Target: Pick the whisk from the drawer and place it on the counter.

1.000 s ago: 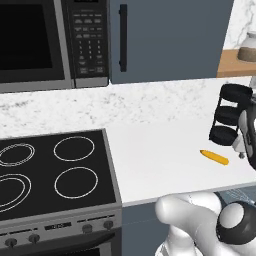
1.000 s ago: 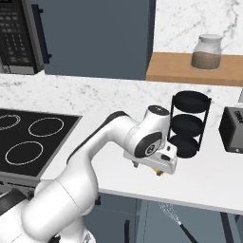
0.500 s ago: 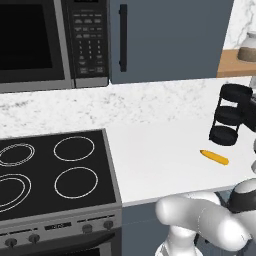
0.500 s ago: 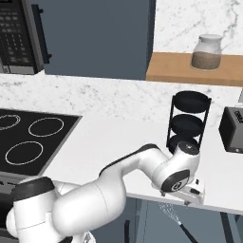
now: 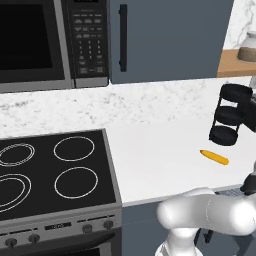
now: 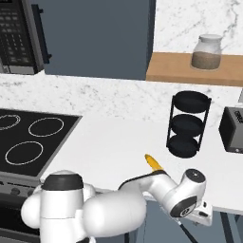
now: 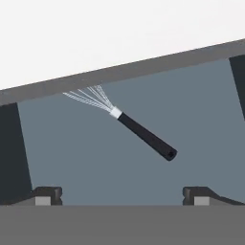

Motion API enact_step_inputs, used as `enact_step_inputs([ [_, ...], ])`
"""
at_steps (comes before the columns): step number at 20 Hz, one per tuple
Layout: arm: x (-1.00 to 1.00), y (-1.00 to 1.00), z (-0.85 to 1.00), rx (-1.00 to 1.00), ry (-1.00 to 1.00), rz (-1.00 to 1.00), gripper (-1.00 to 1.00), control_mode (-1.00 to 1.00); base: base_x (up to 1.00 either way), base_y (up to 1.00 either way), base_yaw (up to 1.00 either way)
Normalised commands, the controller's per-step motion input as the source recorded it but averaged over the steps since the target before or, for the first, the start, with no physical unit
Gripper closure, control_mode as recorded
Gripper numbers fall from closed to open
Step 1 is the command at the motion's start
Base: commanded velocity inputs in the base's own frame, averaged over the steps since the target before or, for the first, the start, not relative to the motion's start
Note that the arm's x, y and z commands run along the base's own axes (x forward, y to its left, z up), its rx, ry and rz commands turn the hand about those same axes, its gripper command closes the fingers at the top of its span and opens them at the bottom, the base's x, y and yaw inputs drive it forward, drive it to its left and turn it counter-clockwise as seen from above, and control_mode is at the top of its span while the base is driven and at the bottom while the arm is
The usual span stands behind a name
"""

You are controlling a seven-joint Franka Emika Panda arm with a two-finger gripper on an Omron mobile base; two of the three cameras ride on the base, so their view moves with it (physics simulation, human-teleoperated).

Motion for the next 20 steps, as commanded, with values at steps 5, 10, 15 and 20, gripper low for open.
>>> enact_step_inputs([
  [5,-0.17,-0.27,-0.87,-0.10,-0.01,0.02,-1.00,-1.00,0.00,0.00,0.00],
  [10,-0.27,-0.43,-0.65,-0.08,0.00,0.00,-1.00,-1.00,0.00,0.00,0.00],
  [15,-0.35,-0.61,-0.23,0.00,0.02,0.00,-1.00,-1.00,0.00,0.00,0.00],
  [20,-0.37,-0.57,-0.01,0.00,0.09,0.00,-1.00,-1.00,0.00,0.00,0.00],
])
